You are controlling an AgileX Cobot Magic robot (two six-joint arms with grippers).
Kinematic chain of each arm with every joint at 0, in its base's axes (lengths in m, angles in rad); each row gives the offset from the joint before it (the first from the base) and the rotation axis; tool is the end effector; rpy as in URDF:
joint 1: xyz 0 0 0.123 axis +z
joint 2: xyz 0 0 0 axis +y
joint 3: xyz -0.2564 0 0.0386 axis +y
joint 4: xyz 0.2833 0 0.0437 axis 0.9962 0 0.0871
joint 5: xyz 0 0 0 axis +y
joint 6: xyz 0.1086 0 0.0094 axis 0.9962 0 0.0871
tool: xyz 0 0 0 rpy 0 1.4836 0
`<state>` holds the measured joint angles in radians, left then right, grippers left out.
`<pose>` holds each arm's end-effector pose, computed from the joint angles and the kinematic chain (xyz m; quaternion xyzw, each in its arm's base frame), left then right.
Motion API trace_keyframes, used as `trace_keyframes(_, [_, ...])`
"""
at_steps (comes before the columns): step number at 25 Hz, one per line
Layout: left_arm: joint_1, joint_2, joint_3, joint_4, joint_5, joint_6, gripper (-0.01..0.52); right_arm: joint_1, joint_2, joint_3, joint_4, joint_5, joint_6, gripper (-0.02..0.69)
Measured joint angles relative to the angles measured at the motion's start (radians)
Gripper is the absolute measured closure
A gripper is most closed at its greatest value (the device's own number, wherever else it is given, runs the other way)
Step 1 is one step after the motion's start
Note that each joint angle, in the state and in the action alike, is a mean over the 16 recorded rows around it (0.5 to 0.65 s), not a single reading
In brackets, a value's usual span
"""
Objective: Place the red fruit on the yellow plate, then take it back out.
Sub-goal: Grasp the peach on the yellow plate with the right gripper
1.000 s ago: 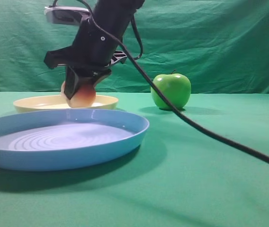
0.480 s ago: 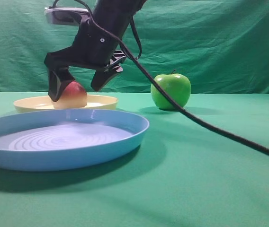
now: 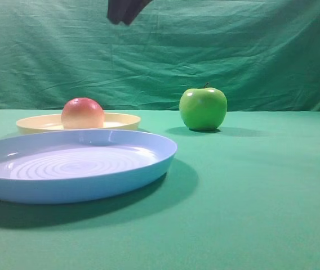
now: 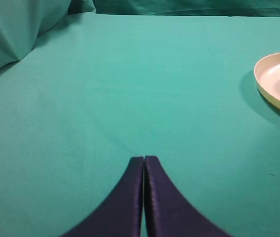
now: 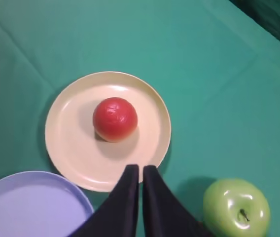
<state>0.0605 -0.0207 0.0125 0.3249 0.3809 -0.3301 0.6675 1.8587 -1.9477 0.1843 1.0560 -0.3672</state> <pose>0.1291 0.0208 0.1736 -0.0707 0.7913 0.0574 0.6046 0.3483 0.2967 0.3441 -0.4499 0.8220 0.1401 0.3199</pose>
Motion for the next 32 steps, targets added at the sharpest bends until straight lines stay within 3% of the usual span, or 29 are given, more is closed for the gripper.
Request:
trace_keyframes(14, [0.000,0.000,0.000,0.000,0.000,-0.001,0.514,-0.008,-0.308,-0.002,-0.021,0.174,0.159,0.665])
trace_keyframes(25, [0.000,0.000,0.000,0.000,0.000,-0.001,0.514,-0.008,-0.476,0.007,-0.165,0.222,0.215,0.665])
trace_keyframes(32, [0.000,0.000,0.000,0.000,0.000,-0.001,0.514,-0.016,-0.638,0.127,-0.280,0.214,0.231,0.665])
